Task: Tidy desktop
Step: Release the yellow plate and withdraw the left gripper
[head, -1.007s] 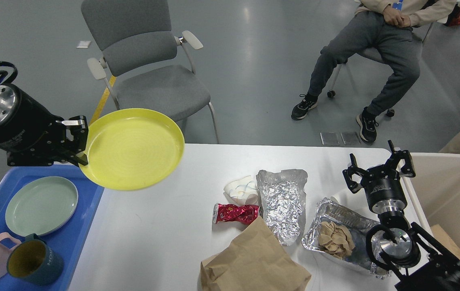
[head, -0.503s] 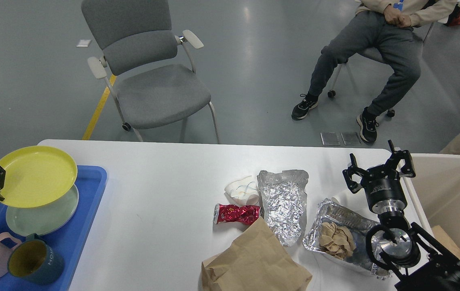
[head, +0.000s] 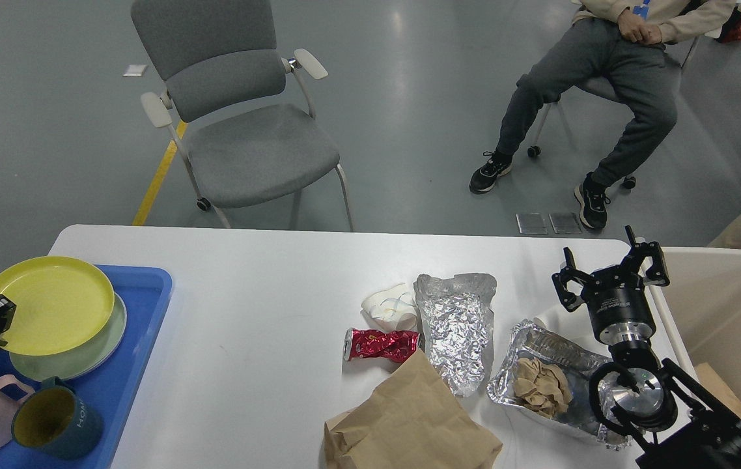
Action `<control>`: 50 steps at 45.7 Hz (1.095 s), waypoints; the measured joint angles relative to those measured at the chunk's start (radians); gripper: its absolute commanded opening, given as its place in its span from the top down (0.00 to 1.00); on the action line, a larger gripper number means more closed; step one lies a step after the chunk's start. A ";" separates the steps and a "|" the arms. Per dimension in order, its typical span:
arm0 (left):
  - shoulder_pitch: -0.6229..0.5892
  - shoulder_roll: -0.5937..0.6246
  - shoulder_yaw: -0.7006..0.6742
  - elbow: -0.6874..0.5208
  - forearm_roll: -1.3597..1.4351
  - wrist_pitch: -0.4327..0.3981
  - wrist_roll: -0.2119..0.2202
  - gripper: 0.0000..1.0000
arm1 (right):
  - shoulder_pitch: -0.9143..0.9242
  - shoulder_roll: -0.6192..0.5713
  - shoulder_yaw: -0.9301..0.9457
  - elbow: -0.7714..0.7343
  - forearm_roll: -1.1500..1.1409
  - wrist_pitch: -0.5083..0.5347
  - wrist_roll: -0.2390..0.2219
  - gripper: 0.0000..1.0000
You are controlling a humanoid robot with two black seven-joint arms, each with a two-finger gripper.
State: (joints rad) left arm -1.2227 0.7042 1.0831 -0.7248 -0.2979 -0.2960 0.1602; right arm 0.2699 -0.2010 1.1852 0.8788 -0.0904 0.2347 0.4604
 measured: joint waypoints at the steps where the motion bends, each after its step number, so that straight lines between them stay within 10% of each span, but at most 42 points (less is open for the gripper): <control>1: 0.004 -0.004 0.000 0.003 0.001 0.001 0.000 1.00 | 0.000 0.000 0.000 0.000 0.000 0.000 0.000 0.00; 12: 0.018 -0.020 -0.002 0.008 0.012 0.001 0.001 0.95 | 0.000 0.000 0.000 0.000 0.000 0.000 0.000 0.00; 33: 0.019 -0.019 -0.008 0.008 0.025 -0.006 -0.002 0.14 | 0.000 0.000 0.000 0.000 0.000 0.000 0.000 0.00; 50: -0.076 0.061 -0.176 0.058 0.026 -0.014 -0.015 0.04 | 0.000 0.000 0.000 0.000 0.000 0.000 0.000 0.00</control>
State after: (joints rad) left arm -1.2988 0.7647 0.9073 -0.6668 -0.2722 -0.3101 0.1453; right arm 0.2699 -0.2010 1.1852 0.8783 -0.0904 0.2347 0.4605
